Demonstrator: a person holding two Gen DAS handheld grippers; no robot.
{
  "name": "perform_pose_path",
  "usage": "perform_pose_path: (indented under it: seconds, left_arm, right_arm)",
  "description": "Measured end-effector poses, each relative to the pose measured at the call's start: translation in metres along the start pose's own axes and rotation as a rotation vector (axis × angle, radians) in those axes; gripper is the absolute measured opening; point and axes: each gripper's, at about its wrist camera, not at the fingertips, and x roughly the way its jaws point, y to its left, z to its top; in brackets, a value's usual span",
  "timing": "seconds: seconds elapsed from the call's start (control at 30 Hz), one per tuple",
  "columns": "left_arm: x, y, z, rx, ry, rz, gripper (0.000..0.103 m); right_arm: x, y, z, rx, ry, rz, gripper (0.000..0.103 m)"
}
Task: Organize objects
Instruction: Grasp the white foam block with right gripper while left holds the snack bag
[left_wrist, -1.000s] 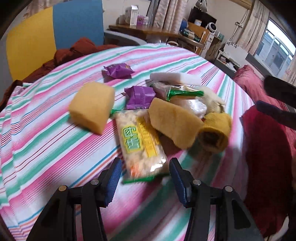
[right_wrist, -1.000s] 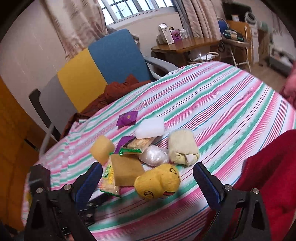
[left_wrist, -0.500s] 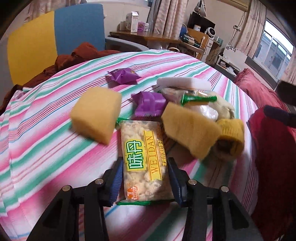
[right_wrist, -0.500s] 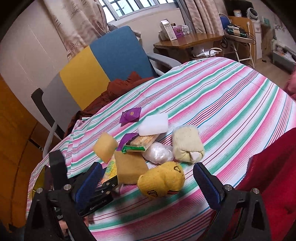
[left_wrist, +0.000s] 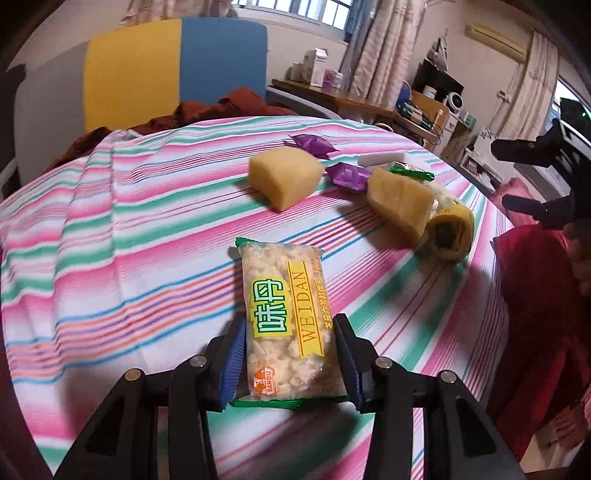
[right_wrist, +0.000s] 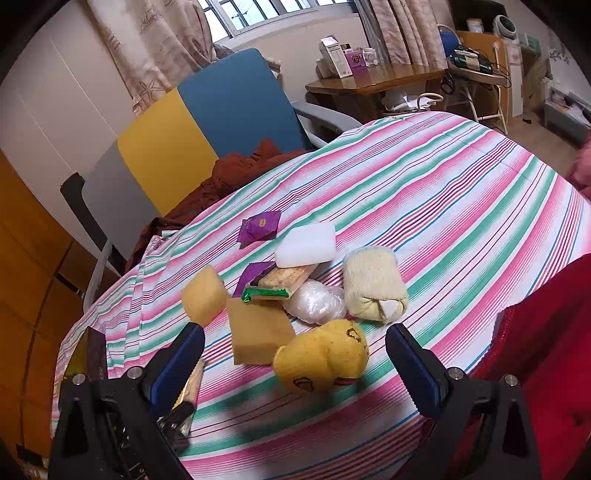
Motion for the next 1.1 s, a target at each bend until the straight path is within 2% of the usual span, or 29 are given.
perform_pose_path:
  seconds: [0.1,0.23,0.53,0.8,1.0,1.1]
  left_arm:
    - [0.000,0.003,-0.004,-0.001,-0.011,-0.008,0.046]
    - [0.001,-0.003,-0.007,0.041,-0.039,0.019,0.046]
    - [0.000,-0.002,-0.010,0.032,-0.057,0.009,0.046]
    - [0.000,0.002,-0.011,0.019,-0.063,-0.010,0.046]
    - [0.001,0.004,-0.011,0.011,-0.067,-0.021,0.046]
    - [0.001,0.004,-0.011,0.006,-0.067,-0.025,0.046]
  right_arm:
    - [0.000,-0.001,0.000,0.010,0.002,0.004,0.099]
    - [0.001,-0.002,0.000,0.020,0.005,0.005,0.099]
    - [0.004,-0.003,0.000,0.035,0.021,-0.011,0.099]
    - [0.011,-0.012,0.003,0.099,0.086,-0.033,0.099]
    - [0.017,0.009,0.016,0.006,0.109,-0.090,0.099]
    - [0.027,0.025,0.037,-0.066,0.098,-0.109,0.099]
